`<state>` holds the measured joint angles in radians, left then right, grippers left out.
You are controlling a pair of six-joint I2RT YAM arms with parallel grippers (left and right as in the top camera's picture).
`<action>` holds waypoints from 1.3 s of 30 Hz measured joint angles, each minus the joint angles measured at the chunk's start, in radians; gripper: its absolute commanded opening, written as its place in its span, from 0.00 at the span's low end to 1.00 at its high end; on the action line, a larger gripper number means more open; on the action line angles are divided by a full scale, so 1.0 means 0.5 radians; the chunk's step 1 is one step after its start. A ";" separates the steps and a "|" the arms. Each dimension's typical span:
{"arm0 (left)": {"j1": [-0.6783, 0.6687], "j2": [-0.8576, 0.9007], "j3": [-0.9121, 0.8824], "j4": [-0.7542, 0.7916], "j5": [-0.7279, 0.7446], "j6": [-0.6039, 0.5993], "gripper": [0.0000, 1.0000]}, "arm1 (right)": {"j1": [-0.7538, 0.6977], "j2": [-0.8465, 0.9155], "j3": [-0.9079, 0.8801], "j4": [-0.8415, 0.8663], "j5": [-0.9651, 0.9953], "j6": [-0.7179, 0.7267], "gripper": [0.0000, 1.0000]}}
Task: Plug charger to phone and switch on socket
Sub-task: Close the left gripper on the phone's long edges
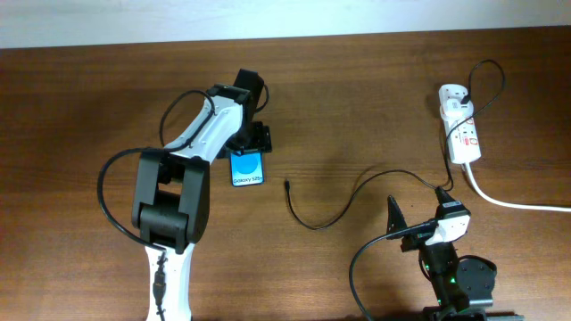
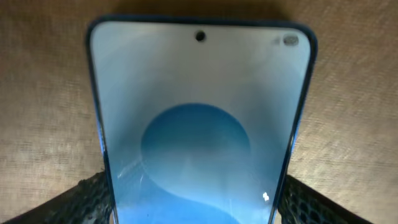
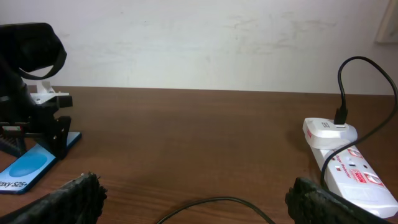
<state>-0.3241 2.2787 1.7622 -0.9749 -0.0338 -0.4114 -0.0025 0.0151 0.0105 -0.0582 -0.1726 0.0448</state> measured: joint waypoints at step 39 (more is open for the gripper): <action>-0.004 -0.058 -0.101 -0.006 0.013 0.015 0.73 | -0.001 0.000 0.000 0.000 -0.001 -0.002 0.98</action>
<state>-0.3260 2.2498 1.7119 -0.9779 -0.0273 -0.4038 -0.0029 0.0151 0.0105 -0.0582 -0.1730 0.0441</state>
